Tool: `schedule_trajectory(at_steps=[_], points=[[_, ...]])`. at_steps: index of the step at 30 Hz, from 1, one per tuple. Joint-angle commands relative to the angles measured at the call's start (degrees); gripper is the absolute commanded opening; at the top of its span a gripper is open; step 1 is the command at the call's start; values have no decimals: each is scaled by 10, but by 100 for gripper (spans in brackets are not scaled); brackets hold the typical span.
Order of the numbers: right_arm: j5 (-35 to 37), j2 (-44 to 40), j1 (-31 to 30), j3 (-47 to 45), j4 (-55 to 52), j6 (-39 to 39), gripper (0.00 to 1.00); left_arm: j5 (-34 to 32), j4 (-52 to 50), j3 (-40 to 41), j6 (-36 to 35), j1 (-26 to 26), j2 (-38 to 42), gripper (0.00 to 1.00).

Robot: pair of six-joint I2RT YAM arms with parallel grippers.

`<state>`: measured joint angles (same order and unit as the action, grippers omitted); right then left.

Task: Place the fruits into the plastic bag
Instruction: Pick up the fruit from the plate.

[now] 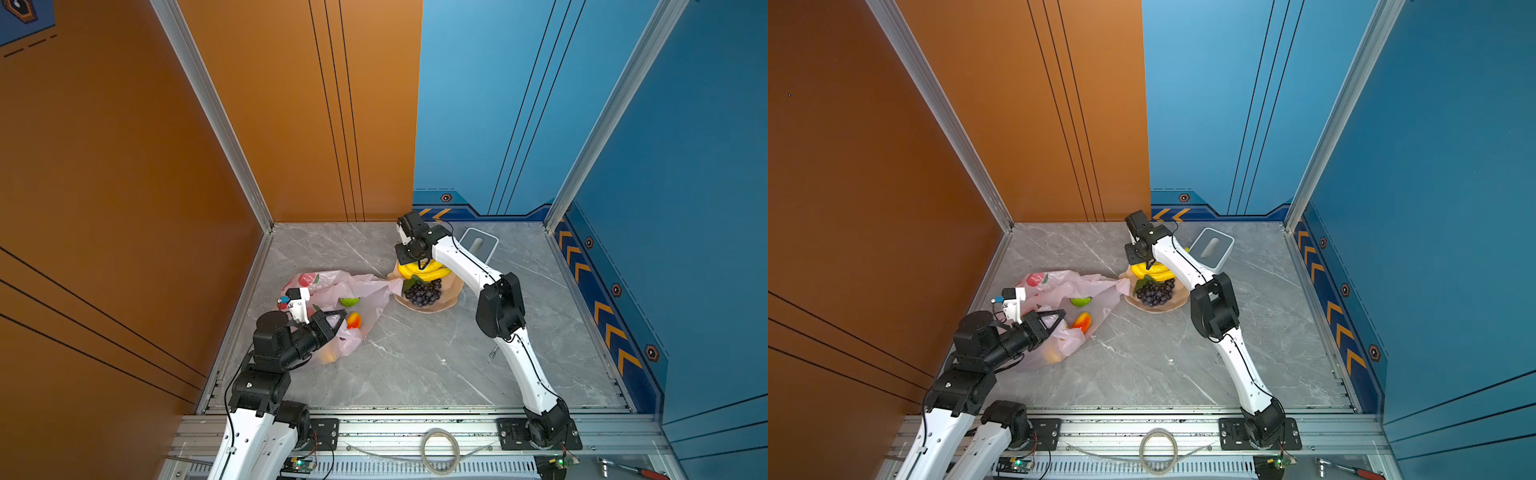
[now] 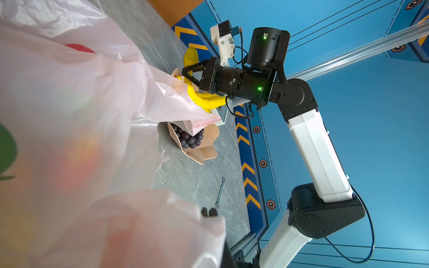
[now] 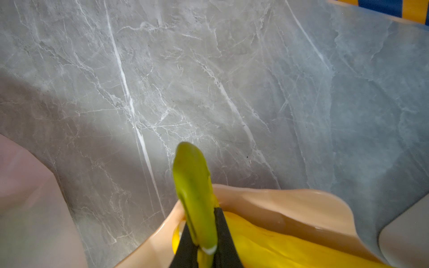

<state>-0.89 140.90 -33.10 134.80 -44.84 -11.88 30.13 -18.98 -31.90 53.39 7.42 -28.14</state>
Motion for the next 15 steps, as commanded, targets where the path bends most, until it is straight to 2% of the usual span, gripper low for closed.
schedule_trajectory(at_steps=[1, 15], points=[[13, -51, -6, -14, 12, 8, 7, 5, 4, 8, -13, -7, 1, 0], [27, -172, -12, -105, 62, 20, 7, 8, 11, 10, -10, -7, -1, 0]])
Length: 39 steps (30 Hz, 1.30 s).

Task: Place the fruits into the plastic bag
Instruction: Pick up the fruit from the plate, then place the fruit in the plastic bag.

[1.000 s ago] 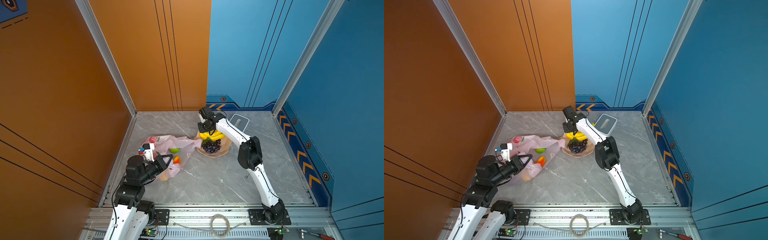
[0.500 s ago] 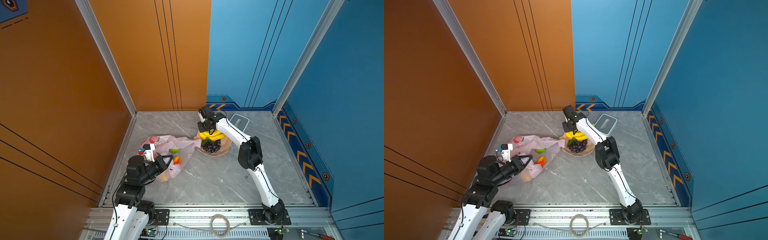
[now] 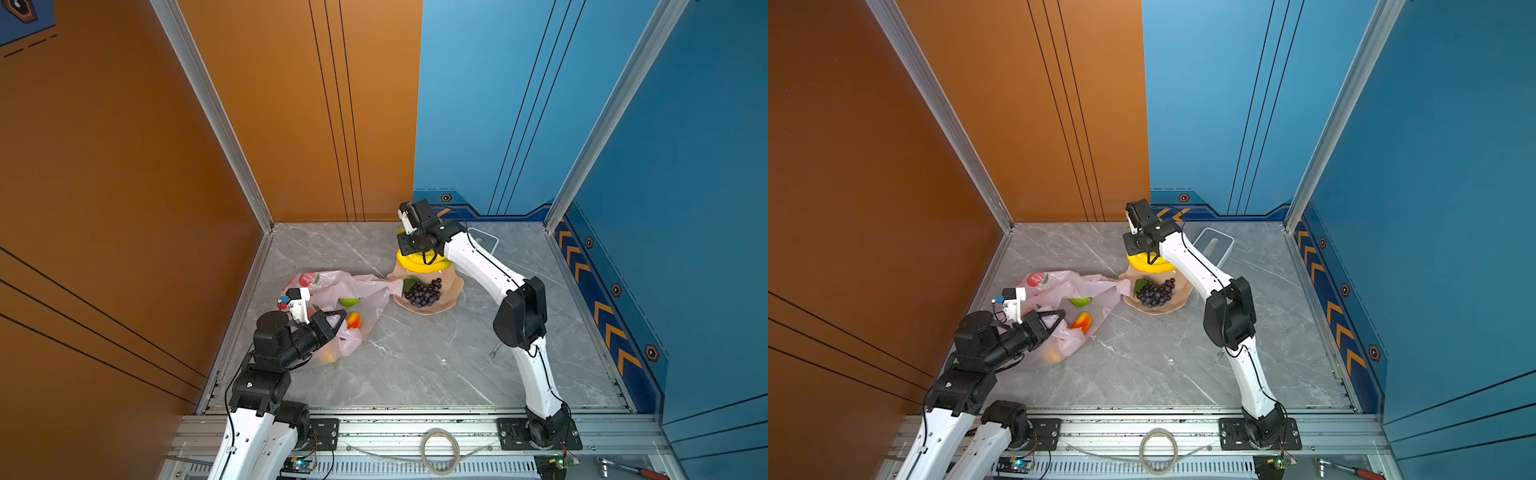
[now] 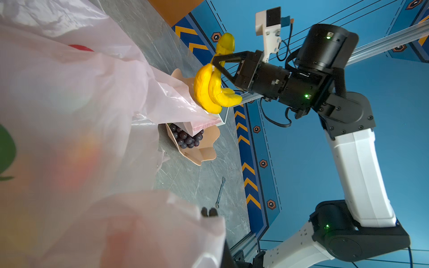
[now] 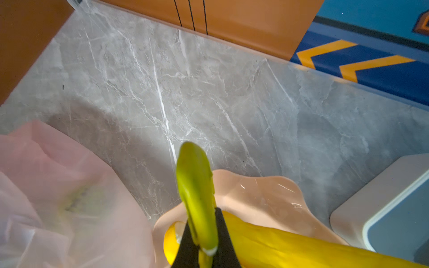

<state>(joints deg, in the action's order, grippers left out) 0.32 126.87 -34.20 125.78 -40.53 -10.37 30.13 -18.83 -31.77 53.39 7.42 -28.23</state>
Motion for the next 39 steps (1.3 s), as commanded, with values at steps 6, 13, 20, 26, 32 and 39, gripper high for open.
schedule_trajectory(at_steps=[6, 13, 20, 26, 32, 39], points=[[1, -77, 0, -35, 28, -4, 7, 11, 9, 10, -7, -6, 3, 0], [-24, -163, 1, -67, 38, -23, 8, 12, 12, 13, -5, -7, 4, 0], [-70, -244, 9, -120, 69, -75, 8, 13, 17, 11, -2, -7, 2, 0], [-110, -323, 21, -198, 135, -146, 11, 14, 10, 12, -3, -6, 6, 0], [-149, -381, 25, -264, 186, -211, 12, 13, 10, 14, 0, -6, 11, 0], [-211, -436, 26, -367, 315, -334, 12, 13, 12, 14, 5, -6, 13, 0]])
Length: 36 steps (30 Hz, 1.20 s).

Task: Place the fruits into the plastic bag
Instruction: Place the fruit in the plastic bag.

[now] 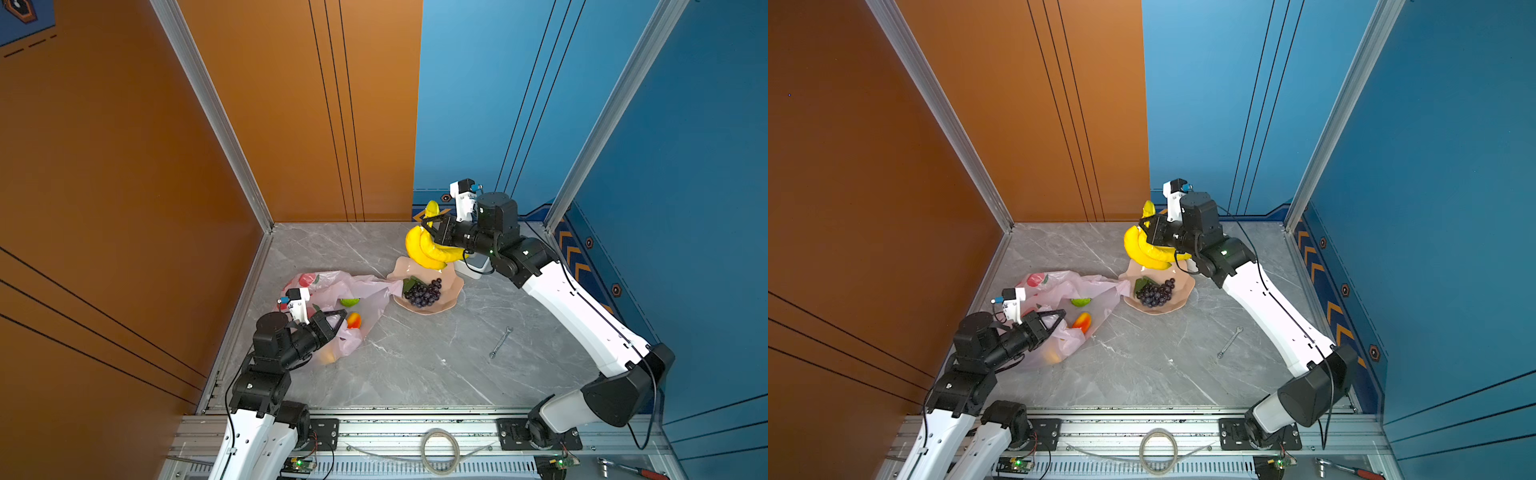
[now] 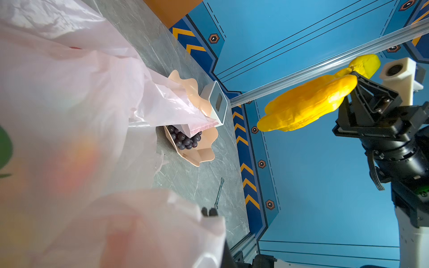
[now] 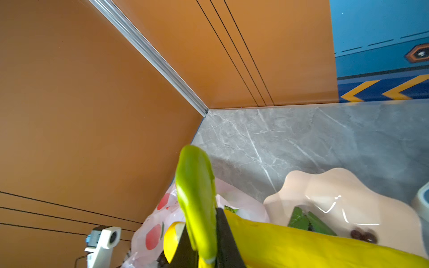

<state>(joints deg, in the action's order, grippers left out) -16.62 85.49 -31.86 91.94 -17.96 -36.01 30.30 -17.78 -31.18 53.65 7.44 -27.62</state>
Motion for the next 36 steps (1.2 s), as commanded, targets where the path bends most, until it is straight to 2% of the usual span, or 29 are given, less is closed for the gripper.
schedule_trajectory(at_steps=[1, 9, 18, 25, 36], points=[[-52, -28, 2, -45, 115, -100, 12, 11, 1, 9, 2, -6, 7, 0], [-110, -38, -12, -151, 343, -268, 12, 15, 2, 6, 7, -5, 10, 0], [-133, 26, -59, -196, 578, -407, 12, 17, 0, 3, 15, -5, 15, 0], [-142, 69, -113, -205, 647, -432, 12, 22, 27, -3, 31, -5, 0, 0], [-155, 157, -148, -231, 780, -484, 12, 21, 28, -32, 35, -6, -8, 0]])
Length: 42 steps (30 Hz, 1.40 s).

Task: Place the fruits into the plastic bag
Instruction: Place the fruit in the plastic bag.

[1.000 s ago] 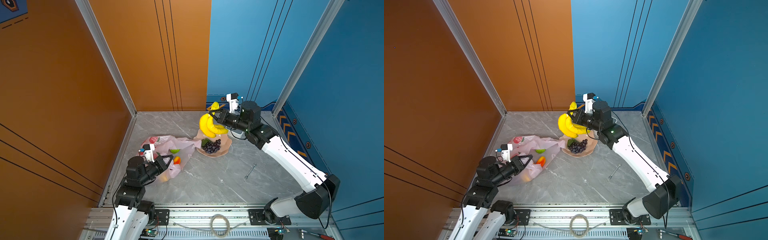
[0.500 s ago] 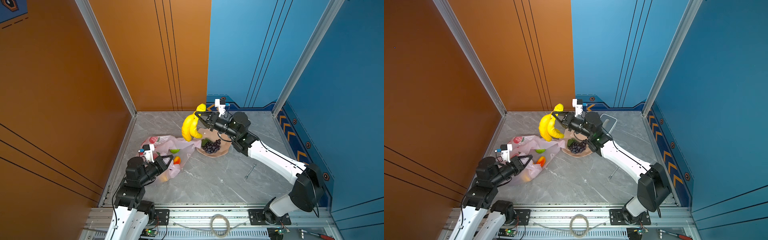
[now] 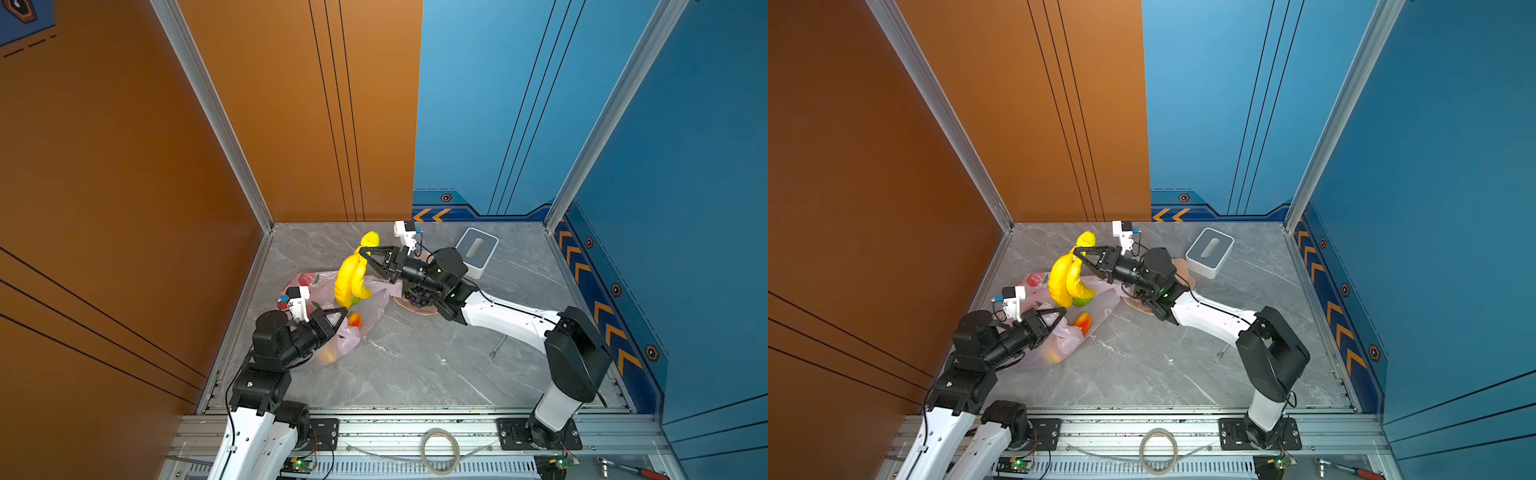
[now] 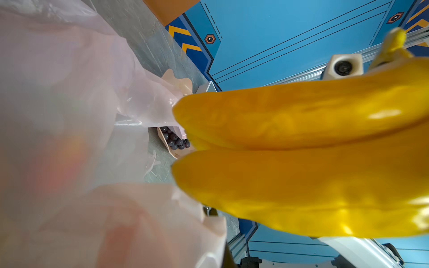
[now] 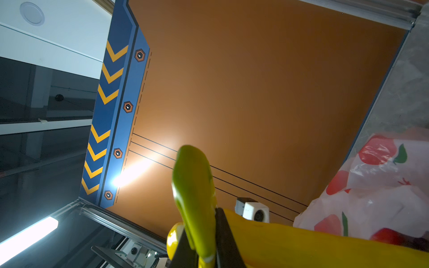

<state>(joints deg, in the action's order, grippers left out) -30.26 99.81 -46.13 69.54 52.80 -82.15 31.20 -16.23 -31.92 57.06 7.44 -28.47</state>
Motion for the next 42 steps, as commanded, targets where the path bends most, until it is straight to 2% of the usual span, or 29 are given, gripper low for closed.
schedule_trajectory(at_steps=[1, 15, 21, 25, 30, 32, 42], points=[[-17, 19, -6, -9, 77, -22, 12, 13, 11, -26, 1, -6, 2, 0], [-23, 102, -10, -55, 122, -15, 10, 10, 20, -37, 10, -7, 3, 0], [-34, 104, -20, -60, 103, 23, 10, 7, 27, -40, 10, -7, -3, 0], [-45, 75, -34, -60, 1, 112, 10, 7, 37, -42, 11, -8, -11, 0], [-22, 31, -73, -12, -285, 309, 10, 6, 49, -49, 12, -9, -20, 0], [-6, 31, -87, 15, -368, 358, 10, 6, 50, -51, 12, -9, -22, 0], [-16, 83, -105, 81, -452, 389, 11, 8, 59, -51, 14, -9, -11, 0]])
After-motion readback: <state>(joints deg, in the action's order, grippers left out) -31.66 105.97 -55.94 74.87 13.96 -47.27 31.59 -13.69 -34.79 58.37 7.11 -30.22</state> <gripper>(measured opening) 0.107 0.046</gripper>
